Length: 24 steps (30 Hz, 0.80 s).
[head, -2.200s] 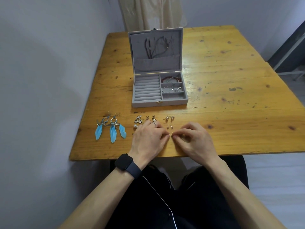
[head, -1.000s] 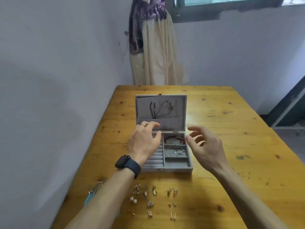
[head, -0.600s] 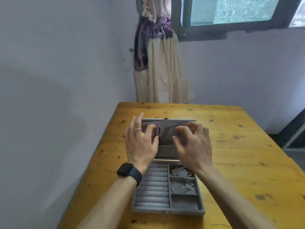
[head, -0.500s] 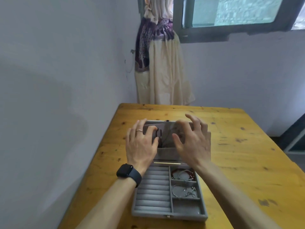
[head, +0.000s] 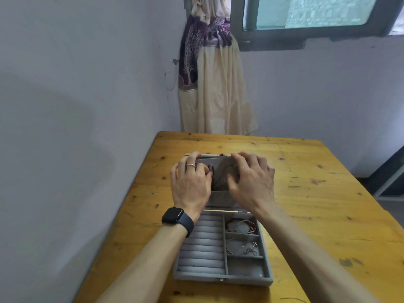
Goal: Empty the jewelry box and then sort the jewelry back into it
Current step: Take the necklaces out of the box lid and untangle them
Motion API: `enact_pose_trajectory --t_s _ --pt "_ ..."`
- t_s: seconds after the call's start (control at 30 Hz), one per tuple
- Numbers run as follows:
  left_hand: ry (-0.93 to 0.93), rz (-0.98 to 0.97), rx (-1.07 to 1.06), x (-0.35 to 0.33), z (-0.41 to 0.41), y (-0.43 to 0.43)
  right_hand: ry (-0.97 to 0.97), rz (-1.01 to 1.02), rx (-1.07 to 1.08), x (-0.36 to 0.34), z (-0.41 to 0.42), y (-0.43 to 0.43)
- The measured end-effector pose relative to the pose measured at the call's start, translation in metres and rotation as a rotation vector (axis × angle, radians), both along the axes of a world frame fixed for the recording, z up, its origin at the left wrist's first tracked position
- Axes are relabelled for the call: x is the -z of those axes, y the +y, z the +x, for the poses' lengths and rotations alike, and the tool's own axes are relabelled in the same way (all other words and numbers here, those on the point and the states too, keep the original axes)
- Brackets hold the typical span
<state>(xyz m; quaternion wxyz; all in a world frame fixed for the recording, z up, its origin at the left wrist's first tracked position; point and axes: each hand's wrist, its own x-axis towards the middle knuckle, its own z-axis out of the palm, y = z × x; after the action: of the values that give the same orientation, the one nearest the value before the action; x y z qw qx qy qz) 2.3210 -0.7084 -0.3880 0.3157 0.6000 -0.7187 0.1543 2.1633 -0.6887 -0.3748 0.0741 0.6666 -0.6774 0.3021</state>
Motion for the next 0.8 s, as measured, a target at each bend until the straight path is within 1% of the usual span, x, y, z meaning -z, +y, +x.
enact_pose_trajectory --t_s 0.1,0.23,0.3,0.43,0.5,0.57,0.67,0.8 --pt "-0.034 -0.037 -0.019 -0.004 0.001 0.002 0.000 0.007 -0.010 -0.001 0.000 0.002" --pt "-0.127 -0.073 -0.017 -0.011 0.001 0.000 0.018 0.024 -0.010 -0.002 0.000 0.003" --pt "-0.125 -0.066 0.006 -0.015 0.001 -0.001 0.031 0.034 -0.010 -0.003 0.000 0.004" --pt "0.001 -0.045 0.081 -0.030 0.006 -0.003 0.036 0.047 -0.014 -0.004 0.001 0.007" --pt "0.027 -0.027 0.122 -0.046 0.007 -0.003 0.035 0.051 -0.018 -0.005 0.001 0.008" --pt "0.082 0.041 0.167 -0.063 0.007 -0.003 0.037 0.070 -0.022 -0.006 0.001 0.009" --pt "0.247 0.196 0.257 -0.085 0.005 -0.004 0.026 0.092 -0.029 -0.009 0.001 0.010" --pt "0.572 0.400 0.409 -0.118 0.000 0.003 0.032 0.137 -0.049 -0.017 -0.002 0.012"
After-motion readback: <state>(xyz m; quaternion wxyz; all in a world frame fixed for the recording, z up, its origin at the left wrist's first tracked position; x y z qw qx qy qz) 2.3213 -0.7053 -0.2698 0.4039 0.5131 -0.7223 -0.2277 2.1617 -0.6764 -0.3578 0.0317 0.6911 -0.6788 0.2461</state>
